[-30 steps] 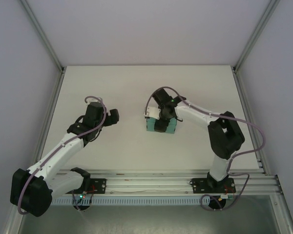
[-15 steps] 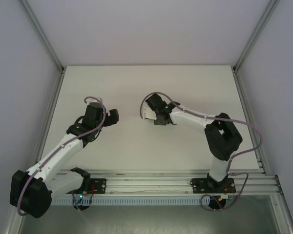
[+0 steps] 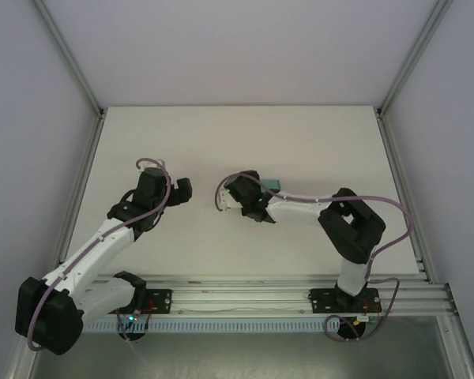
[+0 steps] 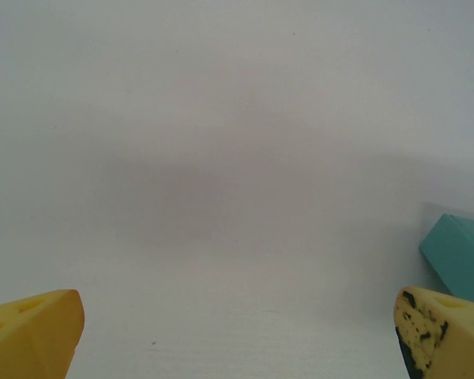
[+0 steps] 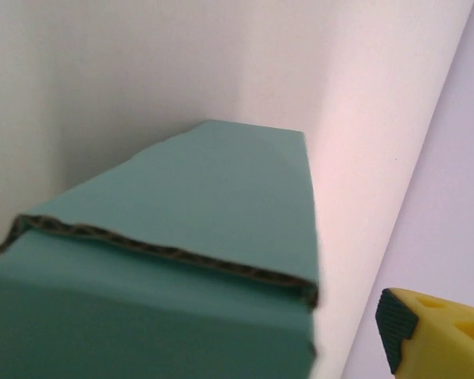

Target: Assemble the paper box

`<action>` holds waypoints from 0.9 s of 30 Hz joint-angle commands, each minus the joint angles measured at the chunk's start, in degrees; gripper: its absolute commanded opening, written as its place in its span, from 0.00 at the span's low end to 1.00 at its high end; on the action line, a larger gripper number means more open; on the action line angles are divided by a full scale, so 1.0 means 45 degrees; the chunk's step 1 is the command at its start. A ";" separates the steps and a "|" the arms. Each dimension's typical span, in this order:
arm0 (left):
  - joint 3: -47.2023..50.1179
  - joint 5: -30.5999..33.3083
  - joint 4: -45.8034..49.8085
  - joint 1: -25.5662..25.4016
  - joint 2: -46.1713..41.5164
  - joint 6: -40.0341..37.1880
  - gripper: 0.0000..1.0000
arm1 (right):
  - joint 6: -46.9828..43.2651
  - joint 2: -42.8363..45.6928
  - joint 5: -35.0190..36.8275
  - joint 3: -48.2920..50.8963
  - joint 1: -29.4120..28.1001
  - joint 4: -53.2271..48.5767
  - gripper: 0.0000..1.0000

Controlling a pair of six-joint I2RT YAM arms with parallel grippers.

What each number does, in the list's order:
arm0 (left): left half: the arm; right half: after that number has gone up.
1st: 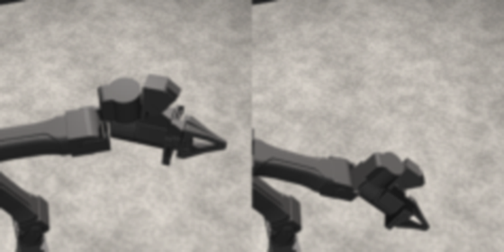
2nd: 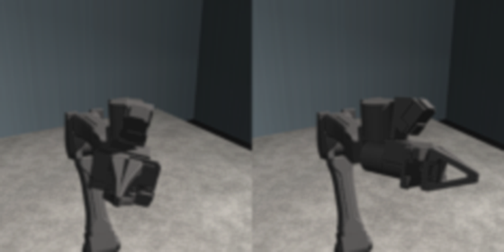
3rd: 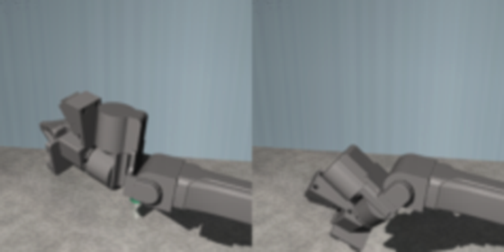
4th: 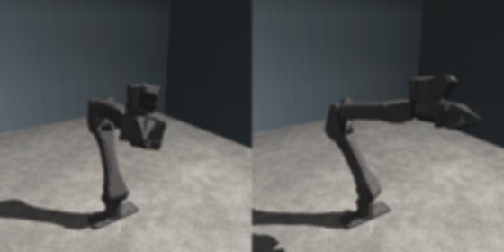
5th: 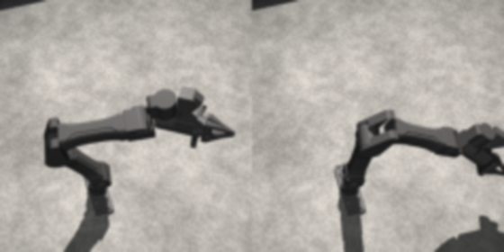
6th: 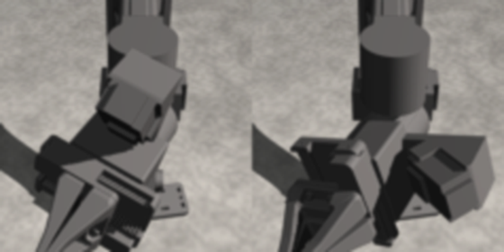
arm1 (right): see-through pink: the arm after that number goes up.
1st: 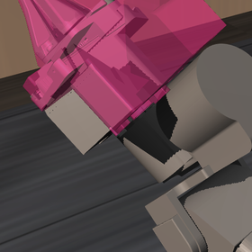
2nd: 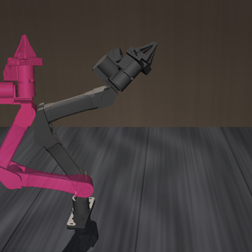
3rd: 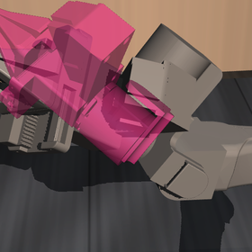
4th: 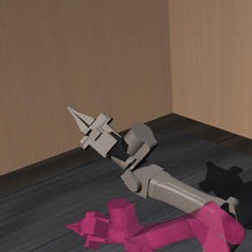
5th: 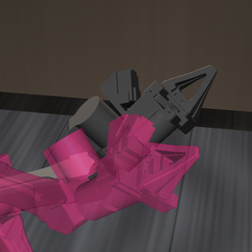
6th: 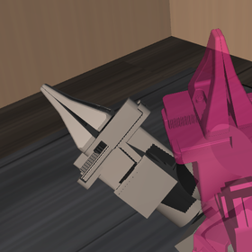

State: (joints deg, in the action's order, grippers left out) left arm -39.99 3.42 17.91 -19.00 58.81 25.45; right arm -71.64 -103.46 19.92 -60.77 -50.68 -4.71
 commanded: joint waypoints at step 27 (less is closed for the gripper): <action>0.2082 0.2612 -0.7281 0.3631 0.1202 -0.3240 1.00 | 1.4986 0.9435 -0.2363 0.6781 0.8148 0.4764 1.00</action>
State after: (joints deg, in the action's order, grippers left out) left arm -35.03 10.02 -2.50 -3.55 63.18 16.91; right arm -19.03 -61.65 7.77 -36.03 -19.03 2.39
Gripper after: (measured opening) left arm 0.998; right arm 0.999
